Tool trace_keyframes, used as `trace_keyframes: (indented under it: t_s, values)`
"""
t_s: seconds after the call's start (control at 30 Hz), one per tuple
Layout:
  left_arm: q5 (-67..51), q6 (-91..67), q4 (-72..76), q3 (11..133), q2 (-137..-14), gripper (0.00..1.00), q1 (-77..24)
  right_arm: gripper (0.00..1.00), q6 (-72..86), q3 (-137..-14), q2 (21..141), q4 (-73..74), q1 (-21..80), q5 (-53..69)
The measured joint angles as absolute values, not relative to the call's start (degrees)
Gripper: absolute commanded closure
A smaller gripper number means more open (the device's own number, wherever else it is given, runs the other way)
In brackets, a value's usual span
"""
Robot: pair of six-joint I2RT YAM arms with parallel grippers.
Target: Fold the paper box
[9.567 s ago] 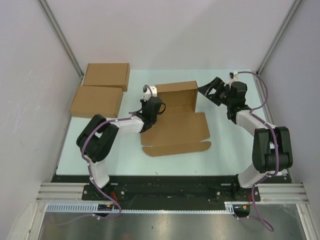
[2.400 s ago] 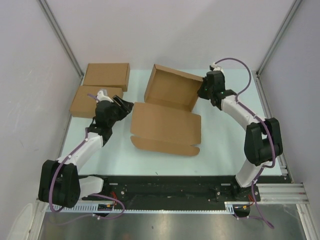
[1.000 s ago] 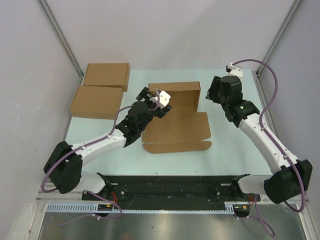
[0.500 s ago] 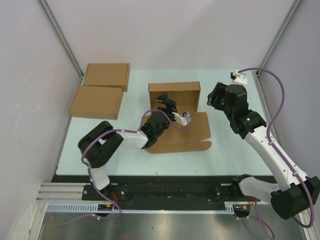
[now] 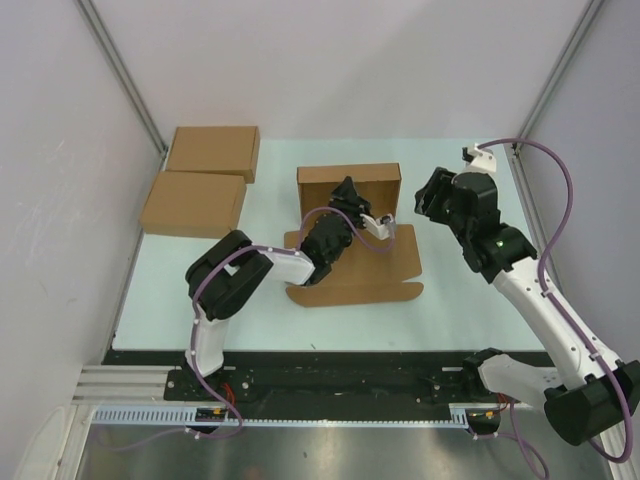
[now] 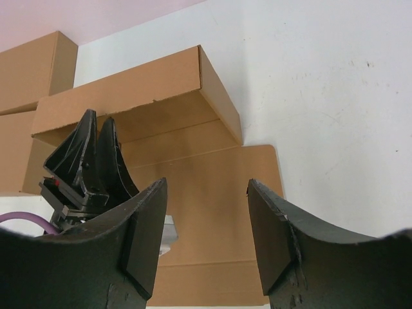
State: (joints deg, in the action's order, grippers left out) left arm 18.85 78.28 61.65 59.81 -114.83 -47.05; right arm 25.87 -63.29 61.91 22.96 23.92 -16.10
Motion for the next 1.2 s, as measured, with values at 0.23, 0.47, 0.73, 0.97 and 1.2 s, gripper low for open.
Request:
trace_keyframes:
  t_s: [0.23,0.47,0.73,0.97,1.2]
  values:
    - [18.85,78.56,61.65,60.14,-115.31,0.99,-46.33,0.43,25.87,-62.63,61.89,22.92,23.92,-16.1]
    - [18.98,78.63,61.8,60.23,-115.31,1.0,-46.09,0.43,25.89,-62.63,60.77,22.87,23.92,-16.08]
    - [22.5,74.26,54.04,64.79,-111.59,1.0,-46.72,0.43,25.91,-62.63,54.83,21.8,23.92,-16.03]
    - [24.58,62.13,37.41,72.88,-103.22,1.0,-47.16,0.43,25.82,-64.42,53.01,22.09,23.79,-16.08]
    - [22.59,57.45,28.71,73.67,-95.39,0.09,-47.31,0.42,25.85,-64.58,50.65,22.65,23.09,-16.1]
